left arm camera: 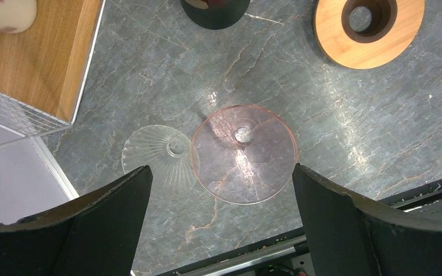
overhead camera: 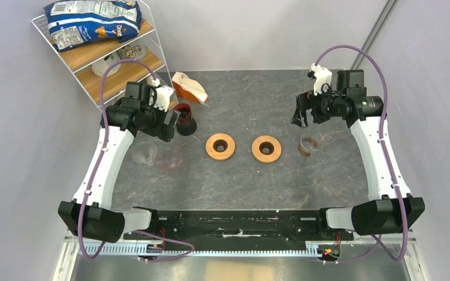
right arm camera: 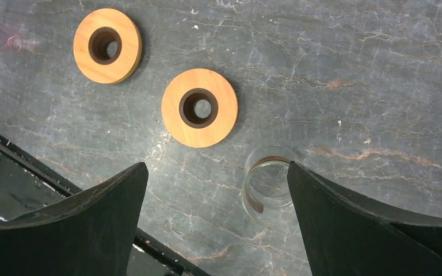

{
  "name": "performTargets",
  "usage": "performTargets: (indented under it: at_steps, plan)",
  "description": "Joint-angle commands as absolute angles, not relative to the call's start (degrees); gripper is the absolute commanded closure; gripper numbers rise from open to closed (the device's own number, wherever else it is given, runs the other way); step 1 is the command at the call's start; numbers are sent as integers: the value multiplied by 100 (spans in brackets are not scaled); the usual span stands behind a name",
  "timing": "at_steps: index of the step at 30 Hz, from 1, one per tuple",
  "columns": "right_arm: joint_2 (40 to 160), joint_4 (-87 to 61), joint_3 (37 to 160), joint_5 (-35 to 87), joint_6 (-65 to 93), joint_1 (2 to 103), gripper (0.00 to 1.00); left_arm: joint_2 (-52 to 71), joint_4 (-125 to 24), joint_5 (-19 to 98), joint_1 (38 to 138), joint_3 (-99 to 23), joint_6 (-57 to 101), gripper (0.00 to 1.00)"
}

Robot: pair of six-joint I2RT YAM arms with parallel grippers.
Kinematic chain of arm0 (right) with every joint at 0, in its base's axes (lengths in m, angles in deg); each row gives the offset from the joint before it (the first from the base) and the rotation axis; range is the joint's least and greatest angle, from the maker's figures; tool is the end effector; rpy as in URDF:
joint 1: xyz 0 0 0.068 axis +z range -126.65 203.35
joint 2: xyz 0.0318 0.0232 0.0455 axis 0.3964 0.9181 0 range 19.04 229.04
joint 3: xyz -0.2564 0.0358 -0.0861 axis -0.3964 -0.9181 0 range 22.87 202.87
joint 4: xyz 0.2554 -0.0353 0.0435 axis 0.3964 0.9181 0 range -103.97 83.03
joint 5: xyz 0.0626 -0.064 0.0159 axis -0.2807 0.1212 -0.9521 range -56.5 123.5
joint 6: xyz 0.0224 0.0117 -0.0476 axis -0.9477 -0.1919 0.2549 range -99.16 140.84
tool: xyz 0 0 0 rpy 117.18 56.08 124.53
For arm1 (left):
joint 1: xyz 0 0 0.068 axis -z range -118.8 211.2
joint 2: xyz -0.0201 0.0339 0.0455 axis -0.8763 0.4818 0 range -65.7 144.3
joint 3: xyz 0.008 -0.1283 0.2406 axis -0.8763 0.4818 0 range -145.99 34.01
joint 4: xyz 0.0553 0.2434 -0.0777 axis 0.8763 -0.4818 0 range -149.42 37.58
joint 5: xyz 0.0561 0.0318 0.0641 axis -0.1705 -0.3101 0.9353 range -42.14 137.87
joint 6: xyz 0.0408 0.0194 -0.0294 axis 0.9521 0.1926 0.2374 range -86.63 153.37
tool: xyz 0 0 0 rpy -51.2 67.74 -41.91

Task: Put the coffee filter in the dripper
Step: Move the coffee server to the center of the board.

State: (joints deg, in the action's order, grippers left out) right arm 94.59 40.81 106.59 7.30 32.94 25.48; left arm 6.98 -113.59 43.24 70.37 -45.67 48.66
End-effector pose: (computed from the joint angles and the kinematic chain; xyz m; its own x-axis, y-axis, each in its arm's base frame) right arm 0.2602 0.0254 0.3864 -0.6396 -0.2120 -0.7389 -0.4811 0.8601 0.1697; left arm 0.2380 -0.0412 0.3661 -0.7179 0.3823 -0.5818 0.4093 0.9078 0.0914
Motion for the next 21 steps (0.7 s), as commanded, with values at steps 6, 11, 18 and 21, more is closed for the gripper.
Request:
performTargets:
  at_steps: [6, 11, 18, 21]
  plan:
    - [10071, 5901, 11843, 365, 4613, 2292, 1, 943, -11315, 3889, 7860, -5062, 5170, 0]
    - [10210, 7120, 12083, 115, 6070, 1501, 1, 1494, -11500, 2914, 8380, -5613, 5280, 0]
    - [10254, 7830, 11266, 269, 8930, 277, 1, 2243, -11230, 2179, 8817, -6206, 4941, 0]
    - [10239, 7486, 10657, 152, 9620, 135, 4, 2771, -11220, 1898, 9059, -6647, 4649, 0]
